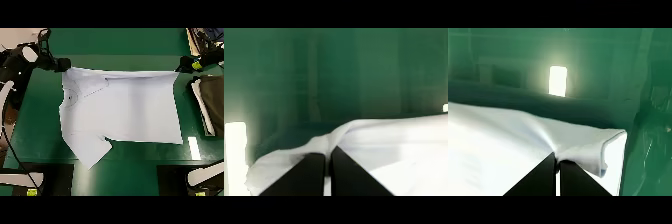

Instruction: Fold the shirts.

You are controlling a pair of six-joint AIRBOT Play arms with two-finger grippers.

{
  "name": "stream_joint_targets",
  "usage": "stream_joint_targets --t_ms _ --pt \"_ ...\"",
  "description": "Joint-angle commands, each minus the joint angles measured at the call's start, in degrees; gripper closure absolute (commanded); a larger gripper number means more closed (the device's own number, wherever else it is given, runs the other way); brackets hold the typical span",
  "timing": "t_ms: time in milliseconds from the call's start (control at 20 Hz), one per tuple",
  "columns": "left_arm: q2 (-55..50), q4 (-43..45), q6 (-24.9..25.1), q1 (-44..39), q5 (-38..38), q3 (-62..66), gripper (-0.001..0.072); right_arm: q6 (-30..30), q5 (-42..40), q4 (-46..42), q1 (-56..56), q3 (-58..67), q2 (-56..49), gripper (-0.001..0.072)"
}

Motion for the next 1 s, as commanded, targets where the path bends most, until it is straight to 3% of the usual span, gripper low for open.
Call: stream_joint_targets --t_ms 0,150,400,450,500,550,750,950 --pt "-1.31 0.42 0.42 1.73 -11.63 1.57 0.0682 -1.55 3.82 -0.26 0.13 0.24 -1.01 0.0696" --pt "-1.31 0.0 3.3 1.75 -16.09 -2.64 0.0682 -1.29 1.44 -4.07 1.27 -9.81 3.17 0.0696" --pt "-1.31 -0.57 2.25 1.57 -16.7 -11.74 0.0679 -1.07 -6.51 -4.9 2.54 -25.14 10.32 0.0693" --pt "-1.31 -0.57 1.84 1.57 -17.64 -12.26 0.0482 -1.09 -7.13 -3.67 2.54 -26.8 11.32 0.065" --pt "-1.07 -0.55 1.84 1.57 -18.84 -12.26 0.0183 -1.09 -7.13 -2.56 2.4 -27.71 12.15 0.039" --pt "-0.22 -0.46 1.84 1.57 -20.11 -12.24 0.0207 -1.07 -6.58 -2.51 1.97 -28.28 13.25 0.0289" --pt "11.13 1.09 0.17 1.57 -22.51 -16.48 0.0226 -1.07 -4.15 -2.64 -0.87 -34.67 23.12 0.0289" --pt "27.04 1.11 -3.26 1.57 -27.21 -32.46 0.0226 -1.07 -5.46 -2.6 -4.11 -42.8 33.88 0.0289"
